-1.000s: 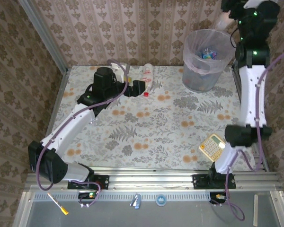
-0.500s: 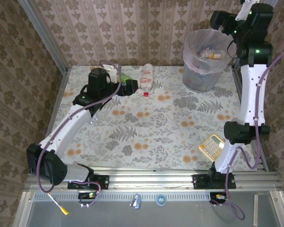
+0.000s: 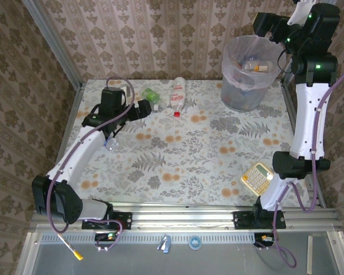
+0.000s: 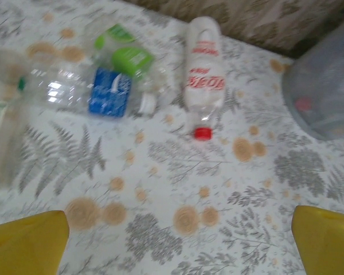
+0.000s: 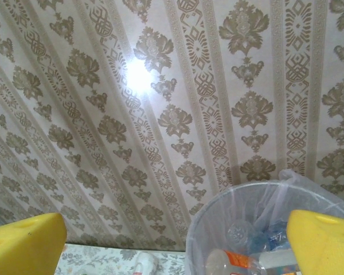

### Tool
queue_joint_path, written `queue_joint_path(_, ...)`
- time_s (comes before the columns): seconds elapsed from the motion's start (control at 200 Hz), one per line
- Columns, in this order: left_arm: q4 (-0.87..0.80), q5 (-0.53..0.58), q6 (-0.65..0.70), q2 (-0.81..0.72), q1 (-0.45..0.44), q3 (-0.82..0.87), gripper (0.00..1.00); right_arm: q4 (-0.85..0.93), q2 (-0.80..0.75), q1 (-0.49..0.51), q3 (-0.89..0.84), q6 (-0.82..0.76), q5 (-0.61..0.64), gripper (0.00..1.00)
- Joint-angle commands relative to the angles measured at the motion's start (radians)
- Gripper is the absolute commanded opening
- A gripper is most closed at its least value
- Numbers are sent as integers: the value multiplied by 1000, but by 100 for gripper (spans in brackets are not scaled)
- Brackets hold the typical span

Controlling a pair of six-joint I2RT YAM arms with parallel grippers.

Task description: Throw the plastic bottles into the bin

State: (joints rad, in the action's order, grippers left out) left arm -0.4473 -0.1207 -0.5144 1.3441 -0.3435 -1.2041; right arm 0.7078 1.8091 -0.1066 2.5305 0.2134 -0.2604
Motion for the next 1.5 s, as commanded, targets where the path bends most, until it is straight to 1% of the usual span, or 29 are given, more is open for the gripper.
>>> queue_joint_path(0.0, -97, 47, -62, -11, 24, 15, 100, 17, -23, 2, 1, 7, -46, 100)
queue_joint_path(0.125, -154, 70, -107, -8, 51, 30, 100, 27, -34, 4, -12, -2, -52, 100)
queue_joint_path(0.33, -212, 64, -183, -4, 98, 71, 100, 35, -56, 8, -48, -13, -68, 100)
queue_joint_path(0.44, -265, 97, -224, 0, 118, 87, 100, 44, -66, 11, -63, -17, -84, 100)
queue_joint_path(0.51, -274, 86, -242, 2, 137, 110, 100, 56, -69, 13, -70, -18, -94, 100)
queue_joint_path(0.665, -322, 99, -264, 21, 172, 139, 99, 80, -79, 18, -89, -24, -123, 100)
queue_joint_path(0.84, -314, 92, -276, 49, 208, 170, 99, 80, -98, 28, -117, -42, -137, 100)
queue_joint_path(0.935, -324, 114, -274, 73, 228, 179, 99, 82, -104, 33, -129, -53, -140, 100)
queue_joint_path(1.04, -310, 102, -272, 95, 258, 198, 98, 94, -105, 36, -134, -62, -143, 100)
queue_joint_path(1.235, -268, 89, -270, 129, 282, 203, 94, 102, -109, 48, -141, -71, -158, 100)
queue_joint_path(1.405, -244, 100, -285, 159, 299, 210, 94, 118, -114, 75, -140, -100, -180, 100)
queue_joint_path(1.495, -215, 89, -292, 173, 313, 218, 94, 131, -116, 95, -142, -131, -186, 100)
